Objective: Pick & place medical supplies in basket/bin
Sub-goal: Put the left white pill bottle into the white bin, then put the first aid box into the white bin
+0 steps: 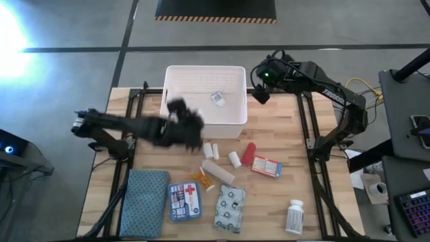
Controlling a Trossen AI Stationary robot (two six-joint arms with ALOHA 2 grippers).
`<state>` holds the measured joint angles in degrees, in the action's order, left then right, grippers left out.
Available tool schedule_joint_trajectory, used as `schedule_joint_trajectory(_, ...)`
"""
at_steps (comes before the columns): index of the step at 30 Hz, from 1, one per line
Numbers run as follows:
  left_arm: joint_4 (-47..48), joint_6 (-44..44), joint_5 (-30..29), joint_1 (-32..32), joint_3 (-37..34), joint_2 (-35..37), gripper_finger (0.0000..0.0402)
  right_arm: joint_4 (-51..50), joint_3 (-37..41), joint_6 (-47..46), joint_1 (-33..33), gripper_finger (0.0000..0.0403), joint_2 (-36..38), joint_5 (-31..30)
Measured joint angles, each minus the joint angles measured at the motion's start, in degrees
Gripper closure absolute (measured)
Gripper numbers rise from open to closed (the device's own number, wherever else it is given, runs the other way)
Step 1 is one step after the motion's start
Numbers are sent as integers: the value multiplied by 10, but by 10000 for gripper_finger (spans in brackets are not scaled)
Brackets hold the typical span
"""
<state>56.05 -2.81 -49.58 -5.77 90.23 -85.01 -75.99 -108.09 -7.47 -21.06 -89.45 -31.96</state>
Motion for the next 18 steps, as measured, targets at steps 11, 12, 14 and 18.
schedule_joint_trajectory(11,-41,-28,282,264,-60,-3,144,-49,0,-53,35,44,3,55)
schedule_joint_trajectory(12,-32,-39,283,262,-57,2,133,-54,0,-56,42,44,3,55)
schedule_joint_trajectory(14,-31,-50,282,244,-46,19,119,-60,3,-58,59,44,3,56)
schedule_joint_trajectory(18,-30,-86,303,170,-33,74,110,-58,20,-50,92,44,3,111)
